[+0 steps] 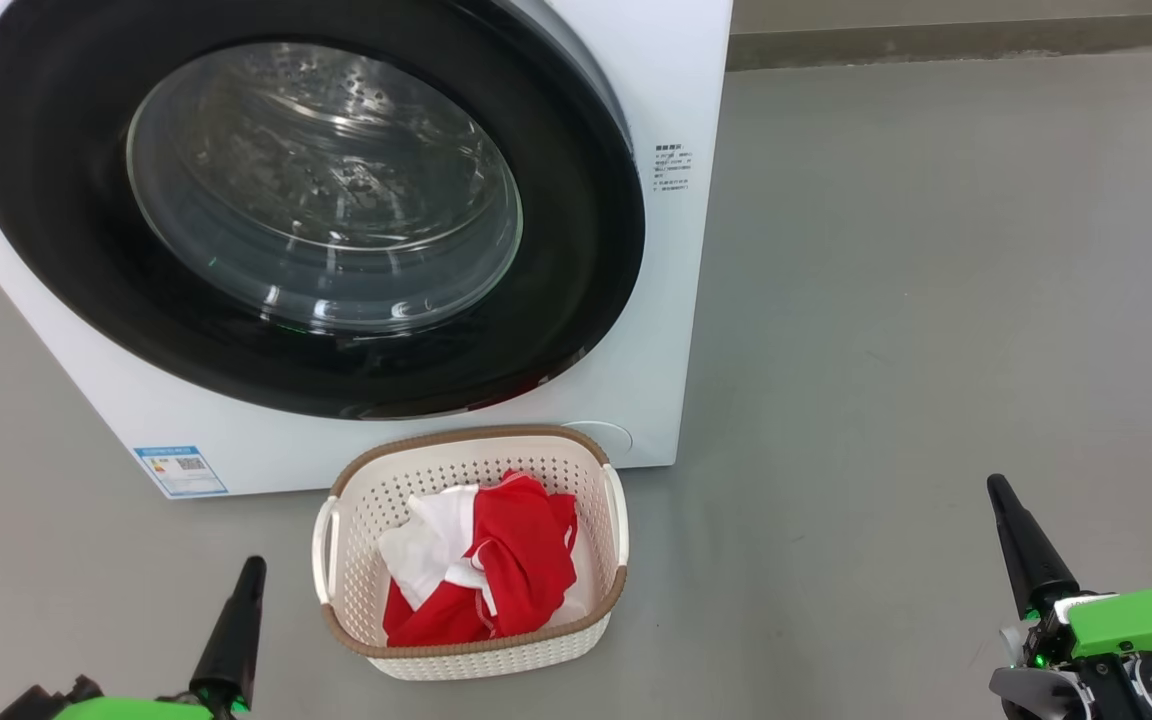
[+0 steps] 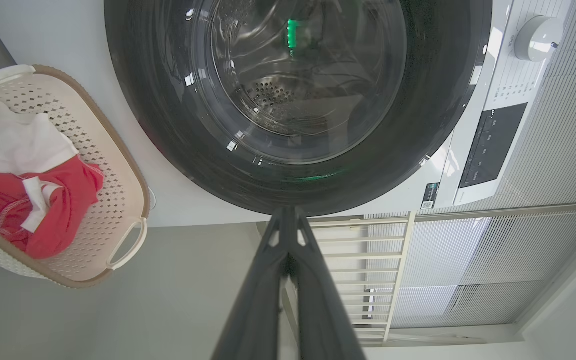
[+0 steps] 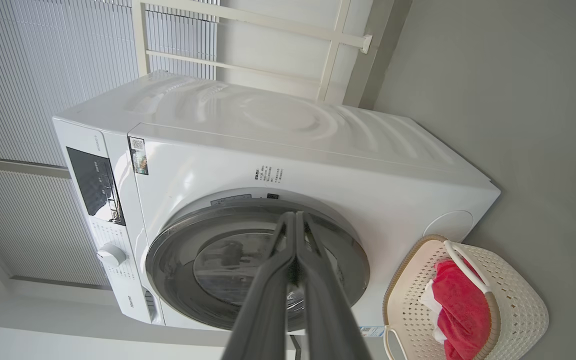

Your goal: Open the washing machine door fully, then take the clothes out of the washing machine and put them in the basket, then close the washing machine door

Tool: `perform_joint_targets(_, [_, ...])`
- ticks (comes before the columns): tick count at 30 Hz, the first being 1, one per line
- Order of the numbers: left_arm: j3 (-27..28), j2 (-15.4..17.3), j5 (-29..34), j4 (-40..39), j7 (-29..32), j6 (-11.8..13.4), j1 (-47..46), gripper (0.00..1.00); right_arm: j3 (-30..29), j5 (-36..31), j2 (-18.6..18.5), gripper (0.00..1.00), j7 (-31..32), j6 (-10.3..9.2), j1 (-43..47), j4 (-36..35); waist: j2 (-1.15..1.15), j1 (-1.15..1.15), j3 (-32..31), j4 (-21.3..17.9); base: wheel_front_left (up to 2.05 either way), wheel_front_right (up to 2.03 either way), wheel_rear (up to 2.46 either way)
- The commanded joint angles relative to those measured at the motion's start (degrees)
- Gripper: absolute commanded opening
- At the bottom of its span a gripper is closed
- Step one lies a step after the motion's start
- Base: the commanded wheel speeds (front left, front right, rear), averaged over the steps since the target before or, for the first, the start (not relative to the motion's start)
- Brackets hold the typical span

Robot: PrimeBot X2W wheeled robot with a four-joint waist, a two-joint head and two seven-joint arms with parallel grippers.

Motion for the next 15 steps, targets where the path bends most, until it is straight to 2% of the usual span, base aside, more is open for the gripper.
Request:
perform_joint_targets(1, [2.1,0.5,-2.0,-1.2,0.6,-0.4,-2.8,0.0,0.6,1.7,-0.2,0.0,0.6,-0.04,-3.1,-1.5,0.0,0.0,0.1,0.0,0.0,0.0,0.0])
perform_joint_targets(15, [2.1,0.5,-3.5,-1.2,1.0,-0.4,-3.0,0.0,0.5,3.0,-0.1,0.0,1.0,-0.04,-3.3,-1.5,0.0,0.0,0.2,0.1,0.0,0.0,0.0])
